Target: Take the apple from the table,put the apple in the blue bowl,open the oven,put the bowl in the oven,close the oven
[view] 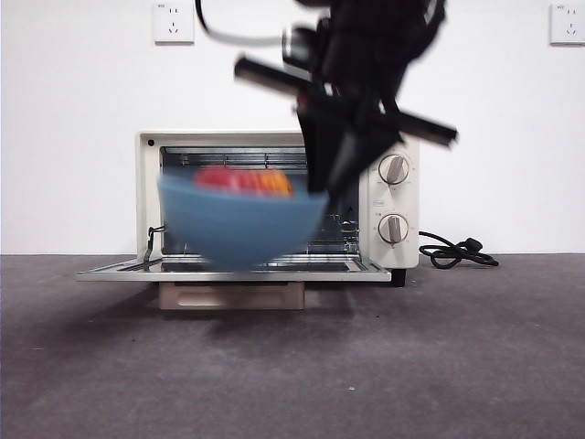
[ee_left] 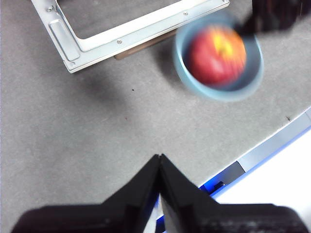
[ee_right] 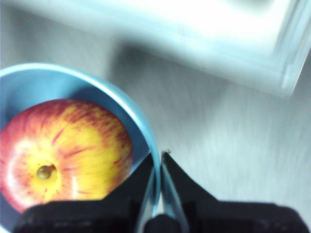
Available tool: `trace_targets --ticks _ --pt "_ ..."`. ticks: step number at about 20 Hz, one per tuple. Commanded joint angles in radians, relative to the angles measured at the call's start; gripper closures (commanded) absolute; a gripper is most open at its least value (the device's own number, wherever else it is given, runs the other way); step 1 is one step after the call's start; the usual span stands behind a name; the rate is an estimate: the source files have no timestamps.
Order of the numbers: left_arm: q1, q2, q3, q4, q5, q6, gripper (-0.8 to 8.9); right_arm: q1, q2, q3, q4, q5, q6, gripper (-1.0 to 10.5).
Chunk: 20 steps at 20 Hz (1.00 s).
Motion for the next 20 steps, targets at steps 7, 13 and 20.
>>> trace_targets --ticks 7,13,20 --pt "-0.002 -0.005 -0.005 0.005 -0.003 -0.007 8.19 -0.161 0.165 0.342 -0.122 -0.014 0.102 9.6" --pt "-0.002 -0.005 -0.005 0.026 -0.003 -0.007 8.19 -0.18 0.324 0.521 -0.136 -0.041 0.302 9.6" --pt "-0.002 -0.005 -0.005 0.024 -0.002 -0.008 8.19 -0.238 0.333 0.536 -0.127 -0.018 0.535 9.6"
